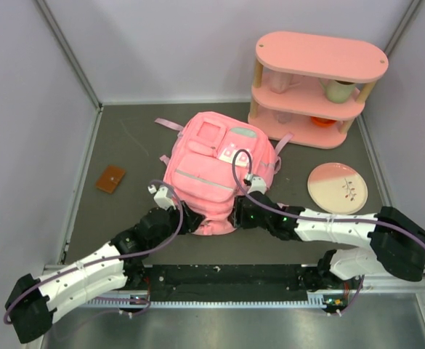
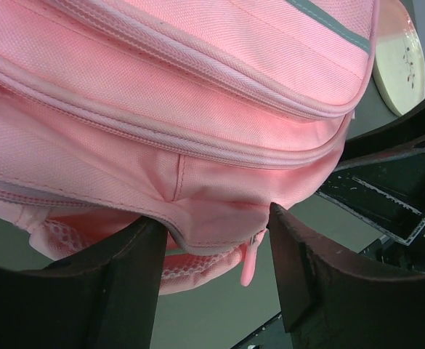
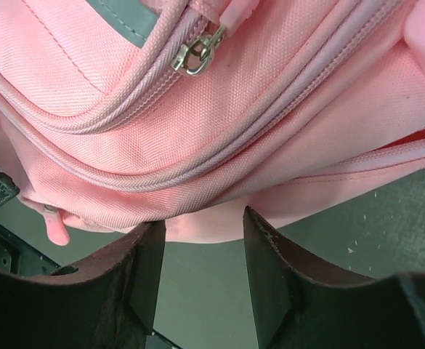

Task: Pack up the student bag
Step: Adjust the student bag at the center of the board.

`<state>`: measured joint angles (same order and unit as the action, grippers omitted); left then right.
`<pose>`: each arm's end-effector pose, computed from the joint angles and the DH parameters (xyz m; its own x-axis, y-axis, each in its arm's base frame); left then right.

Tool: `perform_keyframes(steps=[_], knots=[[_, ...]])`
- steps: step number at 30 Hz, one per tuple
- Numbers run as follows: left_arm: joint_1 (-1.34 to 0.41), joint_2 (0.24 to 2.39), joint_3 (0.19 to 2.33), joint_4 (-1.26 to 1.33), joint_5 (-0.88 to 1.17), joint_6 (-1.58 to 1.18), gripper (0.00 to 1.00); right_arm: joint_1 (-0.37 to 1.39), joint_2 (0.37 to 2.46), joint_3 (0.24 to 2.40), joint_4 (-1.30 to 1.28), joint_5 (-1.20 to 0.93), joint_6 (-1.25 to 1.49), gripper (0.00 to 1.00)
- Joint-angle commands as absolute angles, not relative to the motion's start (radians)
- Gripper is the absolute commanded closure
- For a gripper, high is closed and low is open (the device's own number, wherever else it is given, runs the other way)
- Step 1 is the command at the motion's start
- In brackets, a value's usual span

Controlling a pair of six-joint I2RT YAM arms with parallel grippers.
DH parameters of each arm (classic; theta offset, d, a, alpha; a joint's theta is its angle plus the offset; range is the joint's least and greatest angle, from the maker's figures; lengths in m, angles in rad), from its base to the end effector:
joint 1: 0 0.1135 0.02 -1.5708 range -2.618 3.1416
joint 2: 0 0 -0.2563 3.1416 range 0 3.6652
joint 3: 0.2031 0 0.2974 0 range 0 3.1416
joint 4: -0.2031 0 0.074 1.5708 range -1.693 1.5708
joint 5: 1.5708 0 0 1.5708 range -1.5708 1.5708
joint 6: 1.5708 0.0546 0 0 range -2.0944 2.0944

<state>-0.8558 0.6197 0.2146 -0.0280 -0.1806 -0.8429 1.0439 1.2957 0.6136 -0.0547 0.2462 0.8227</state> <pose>0.1507 -0.1587 0.1491 -0.6578 -0.3626 -0.6602 0.2177 0.7476 -0.6275 0.1666 0.2598 0.1378 -0.7778 0.0768 -0.6238 -0.2608 0.8636 0.4315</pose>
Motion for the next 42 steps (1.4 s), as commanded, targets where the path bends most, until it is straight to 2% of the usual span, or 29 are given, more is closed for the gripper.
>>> perform_keyframes(steps=[1,5,6,8,12,15,20,25,26,28,30,31,34,37,39,42], knots=[[-0.856,0.63,0.218,0.094,-0.149,-0.859,0.37,1.034,1.278,0.571,0.257,0.278,0.761,0.53],[-0.854,0.627,0.201,0.109,-0.14,-0.865,0.27,1.026,1.273,0.479,0.495,0.339,0.744,0.48],[-0.854,0.621,0.193,0.115,-0.14,-0.868,0.17,1.023,1.281,0.456,0.617,0.36,0.741,0.47],[-0.856,0.62,0.181,0.126,-0.14,-0.871,0.1,1.017,1.305,0.387,0.754,0.399,0.726,0.46],[-0.854,0.609,0.189,0.107,-0.146,-0.861,0.08,1.005,1.332,0.313,1.017,0.368,0.674,0.44],[-0.854,0.595,0.199,0.089,-0.155,-0.857,0.05,1.003,1.295,0.337,0.967,0.374,0.654,0.44],[-0.854,0.568,0.204,0.094,-0.153,-0.842,0.01,1.003,1.316,0.337,1.127,0.305,0.6,0.44],[-0.854,0.545,0.238,0.061,-0.146,-0.818,0.01,1.002,1.457,0.491,0.906,0.264,0.583,0.44],[-0.854,0.538,0.235,0.061,-0.15,-0.809,0.01,1.0,1.488,0.524,0.703,0.294,0.615,0.45],[-0.856,0.537,0.233,0.054,-0.163,-0.805,0.01,0.988,1.601,0.647,0.548,0.246,0.594,0.48],[-0.854,0.529,0.235,0.04,-0.161,-0.807,0.01,0.989,1.676,0.786,0.217,0.242,0.647,0.5],[-0.854,0.525,0.235,0.023,-0.17,-0.807,0.01,0.989,1.705,0.811,0.165,0.215,0.644,0.51],[-0.854,0.503,0.232,-0.026,-0.21,-0.799,0.01,0.991,1.772,0.847,0.091,0.06,0.617,0.55],[-0.854,0.457,0.247,-0.125,-0.273,-0.795,0.01,0.991,1.724,0.786,0.117,-0.032,0.612,0.55],[-0.854,0.413,0.265,-0.179,-0.311,-0.787,0.01,0.986,1.706,0.772,0.118,-0.17,0.574,0.55],[-0.854,0.353,0.291,-0.293,-0.385,-0.769,0.01,0.988,1.662,0.705,0.119,-0.248,0.525,0.59]])
